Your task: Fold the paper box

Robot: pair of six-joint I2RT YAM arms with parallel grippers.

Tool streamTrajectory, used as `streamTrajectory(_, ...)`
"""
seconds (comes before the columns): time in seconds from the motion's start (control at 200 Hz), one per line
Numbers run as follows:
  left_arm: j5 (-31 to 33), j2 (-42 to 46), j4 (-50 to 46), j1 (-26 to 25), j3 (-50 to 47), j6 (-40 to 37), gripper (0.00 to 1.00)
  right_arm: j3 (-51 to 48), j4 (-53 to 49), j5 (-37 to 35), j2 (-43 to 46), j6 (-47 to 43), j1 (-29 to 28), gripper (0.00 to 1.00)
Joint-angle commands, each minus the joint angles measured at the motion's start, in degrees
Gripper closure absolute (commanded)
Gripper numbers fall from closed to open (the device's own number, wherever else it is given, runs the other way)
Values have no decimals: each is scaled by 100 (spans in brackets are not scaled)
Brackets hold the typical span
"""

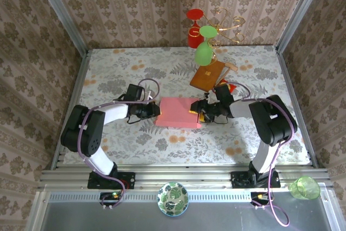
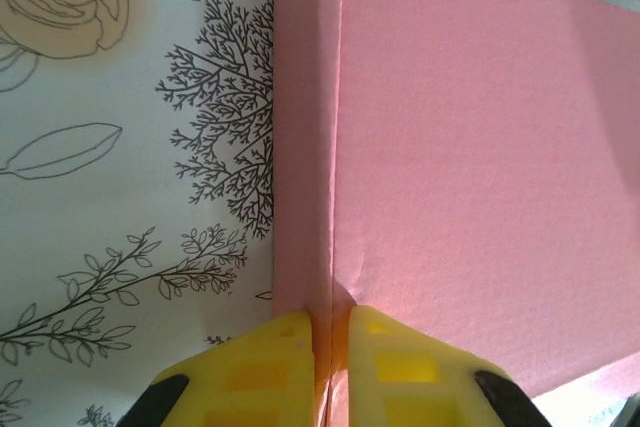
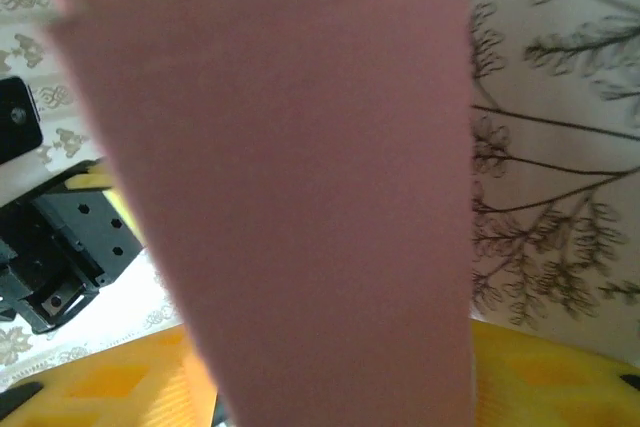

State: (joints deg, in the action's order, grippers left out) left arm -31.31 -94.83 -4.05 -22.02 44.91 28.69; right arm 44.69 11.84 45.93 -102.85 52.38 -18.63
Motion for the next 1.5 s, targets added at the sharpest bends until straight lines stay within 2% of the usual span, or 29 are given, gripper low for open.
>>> streamTrajectory(0.0,488,-152,-411,90,-297,152,86,-107,664,155,-36,567,-166,46)
streamTrajectory(0.145,266,102,-122,152,-241,474,84,-234,1053,-122,18,1312,-211,58)
streamTrajectory(0.255,171,450,243,223,-241,829,76,-256,1170,-274,84,2012,-205,68)
streamTrajectory(0.37,330,1012,646,285,-269,1137,62,-123,810,-269,230,2627,-190,70)
streamTrajectory(0.485,458,1472,666,338,-112,979,54,15,166,-245,499,3238,-120,71)
streamTrajectory(0.595,549,1841,857,400,-149,814,50,98,-476,-82,741,3872,-16,70)
streamTrajectory(0.67,944,1992,723,458,-163,992,47,72,-770,38,929,4244,72,70)
streamTrajectory(0.83,817,1791,-261,794,157,2466,47,120,-1086,403,1222,4701,266,70)
streamTrajectory(0.96,558,1798,-639,805,196,3904,46,270,-1427,686,1253,4747,355,70)
streamTrajectory(1.04,518,1832,-1206,830,206,4590,45,332,-1426,882,1172,4817,390,71)
streamTrajectory(1.12,348,1858,-975,804,-47,5447,44,352,-1343,932,1171,4897,412,71)
streamTrajectory(1.205,451,1907,-750,677,-219,6201,42,430,-1273,1087,1051,4897,413,71)
streamTrajectory(1.495,126,1370,-171,408,-286,7544,39,477,-1210,1365,831,4760,426,73)
